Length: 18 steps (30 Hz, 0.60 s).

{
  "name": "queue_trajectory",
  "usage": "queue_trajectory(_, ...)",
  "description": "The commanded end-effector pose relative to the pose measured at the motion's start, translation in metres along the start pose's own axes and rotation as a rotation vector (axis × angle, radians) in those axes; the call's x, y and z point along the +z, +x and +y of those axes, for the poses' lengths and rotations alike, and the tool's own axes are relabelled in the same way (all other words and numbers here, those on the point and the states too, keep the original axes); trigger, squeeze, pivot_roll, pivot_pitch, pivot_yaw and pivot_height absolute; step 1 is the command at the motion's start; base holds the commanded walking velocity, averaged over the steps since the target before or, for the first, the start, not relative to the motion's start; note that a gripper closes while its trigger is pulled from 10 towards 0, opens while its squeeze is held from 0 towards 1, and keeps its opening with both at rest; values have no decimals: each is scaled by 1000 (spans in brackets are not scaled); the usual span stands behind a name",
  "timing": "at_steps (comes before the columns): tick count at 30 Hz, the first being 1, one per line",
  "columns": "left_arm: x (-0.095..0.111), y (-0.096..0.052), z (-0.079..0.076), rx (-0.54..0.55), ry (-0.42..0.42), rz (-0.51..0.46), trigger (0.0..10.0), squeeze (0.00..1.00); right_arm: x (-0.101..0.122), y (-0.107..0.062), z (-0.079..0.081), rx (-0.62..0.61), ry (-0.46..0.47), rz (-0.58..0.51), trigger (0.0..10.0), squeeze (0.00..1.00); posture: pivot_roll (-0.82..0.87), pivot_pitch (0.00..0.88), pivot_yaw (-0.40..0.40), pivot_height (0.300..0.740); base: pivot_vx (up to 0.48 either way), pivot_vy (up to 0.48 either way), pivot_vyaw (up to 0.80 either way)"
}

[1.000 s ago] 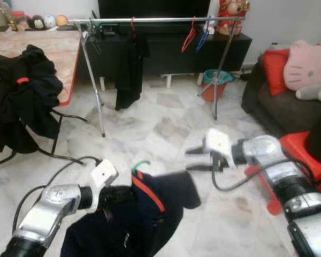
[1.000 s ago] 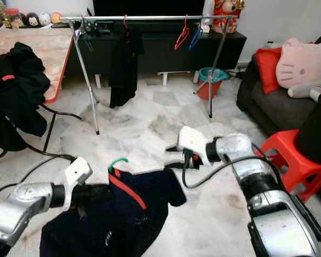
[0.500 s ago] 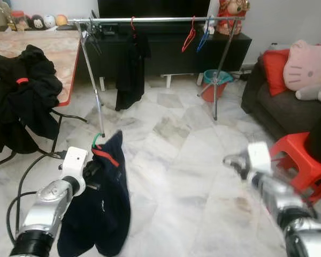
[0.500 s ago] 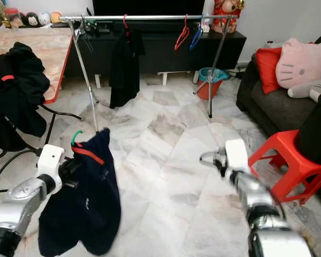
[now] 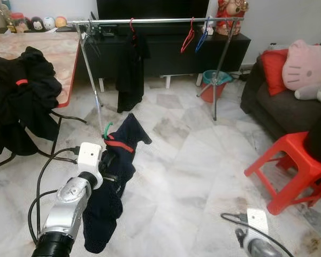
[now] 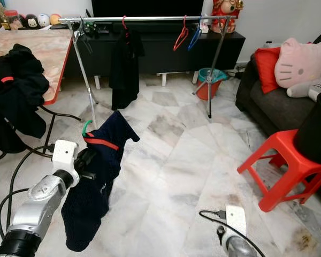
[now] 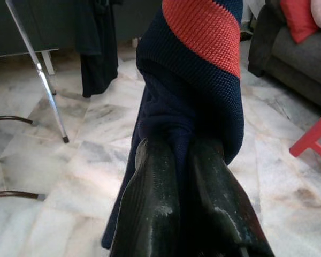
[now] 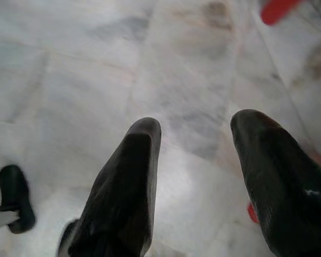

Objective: Hang hanger

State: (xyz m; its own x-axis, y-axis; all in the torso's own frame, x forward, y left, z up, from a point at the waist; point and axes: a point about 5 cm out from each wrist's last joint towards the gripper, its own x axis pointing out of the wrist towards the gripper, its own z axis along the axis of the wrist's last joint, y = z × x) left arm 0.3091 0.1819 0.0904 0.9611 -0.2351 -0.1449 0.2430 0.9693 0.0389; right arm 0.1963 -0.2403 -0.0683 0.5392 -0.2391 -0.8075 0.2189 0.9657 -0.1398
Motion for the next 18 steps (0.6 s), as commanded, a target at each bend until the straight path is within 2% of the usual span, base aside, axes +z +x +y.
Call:
queue_trajectory(1,13,3,-2,1,27,-57,10000,0,-8,-1,-5,-28,4,24,10000,0,143,0,-64,732,0,0,0)
queue_trajectory(9,10,5,-3,6,41,-45,10000,0,-27,-4,-6,-34,10,61,10000,0,130,0,-53,732,0,0,0)
queue_trajectory(18,7,4,-2,17,39,-36,10000,0,-31,-4,-2,-13,-5,63,10000,0,134,0,-52,732,268,0,0)
